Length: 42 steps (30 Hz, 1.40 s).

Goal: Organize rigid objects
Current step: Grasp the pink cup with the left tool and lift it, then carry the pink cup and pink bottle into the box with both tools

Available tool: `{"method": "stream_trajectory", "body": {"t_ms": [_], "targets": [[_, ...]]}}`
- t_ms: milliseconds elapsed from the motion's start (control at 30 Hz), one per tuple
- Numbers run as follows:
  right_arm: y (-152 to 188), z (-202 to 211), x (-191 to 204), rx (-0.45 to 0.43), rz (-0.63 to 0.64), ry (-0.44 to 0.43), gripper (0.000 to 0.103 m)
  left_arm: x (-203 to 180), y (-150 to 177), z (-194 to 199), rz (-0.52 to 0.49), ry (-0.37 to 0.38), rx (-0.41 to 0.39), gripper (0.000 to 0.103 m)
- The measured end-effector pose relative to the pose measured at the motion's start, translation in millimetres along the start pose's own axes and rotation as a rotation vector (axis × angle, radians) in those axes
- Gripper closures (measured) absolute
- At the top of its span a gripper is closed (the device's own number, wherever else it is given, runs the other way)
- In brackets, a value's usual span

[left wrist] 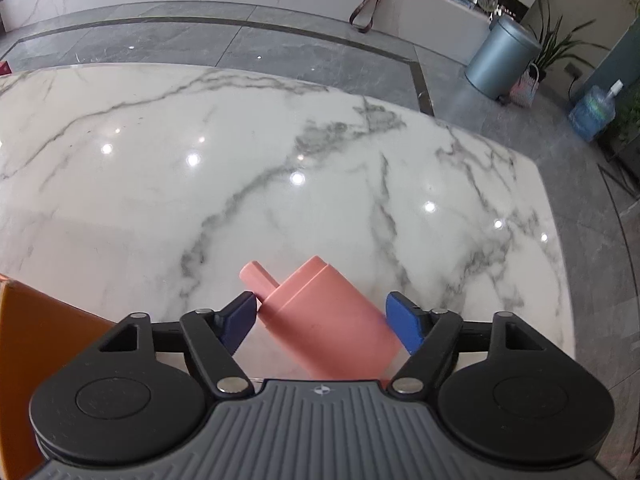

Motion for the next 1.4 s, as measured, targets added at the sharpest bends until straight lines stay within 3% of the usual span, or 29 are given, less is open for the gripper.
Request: {"method": "stream_trajectory", "body": {"t_ms": [100, 233, 267, 300, 367, 467, 533, 667, 867, 1067, 1267, 1400], "targets": [[0, -2, -4, 0.014, -0.015, -0.014, 0.093, -4, 0, -7, 0.002, -0.007, 0.028, 0.012], [1, -9, -9, 0.054, -0.035, -0.015, 0.086, -10, 6, -21, 0.006, 0.020, 0.124, 0.010], [2, -10, -11, 0.066, -0.049, -0.018, 0.078, -12, 7, -22, -0.001, 0.010, 0.130, 0.013], [2, -11, -12, 0.073, -0.063, -0.021, 0.077, -14, 8, -21, -0.015, 0.012, 0.127, 0.021], [3, -10, -15, 0.083, -0.083, -0.039, 0.077, -18, 8, -20, -0.060, 0.024, 0.126, 0.028], [6, -9, -18, 0.101, -0.109, -0.057, 0.080, -21, 9, -17, -0.104, 0.026, 0.125, 0.030], [8, -9, -18, 0.112, -0.115, -0.077, 0.094, -24, 12, -14, -0.159, 0.019, 0.101, 0.031], [7, -3, -17, 0.072, -0.100, -0.079, 0.094, -32, 21, 2, -0.289, -0.004, 0.031, 0.032], [5, 12, -7, -0.037, 0.024, -0.008, 0.093, -30, 44, 51, -0.452, -0.012, -0.128, 0.035], [7, 32, 6, -0.166, 0.151, 0.060, 0.092, -3, 74, 105, -0.482, 0.002, -0.210, 0.036], [13, 76, 19, -0.244, 0.167, 0.017, 0.091, 41, 99, 168, -0.451, 0.030, -0.291, 0.036], [20, 121, 55, -0.289, 0.220, -0.080, 0.091, 74, 114, 203, -0.449, 0.020, -0.327, 0.036]]}}
Point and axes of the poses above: each gripper's, at about its wrist camera, not at the fingertips, and z roughly against the way its jaws point, x to its left, y to its underside, the point moved 5 cm from there along -z, roughly the way its jaws point, and after that the axes turned 14 degrees about x, right-handed, at the moved point
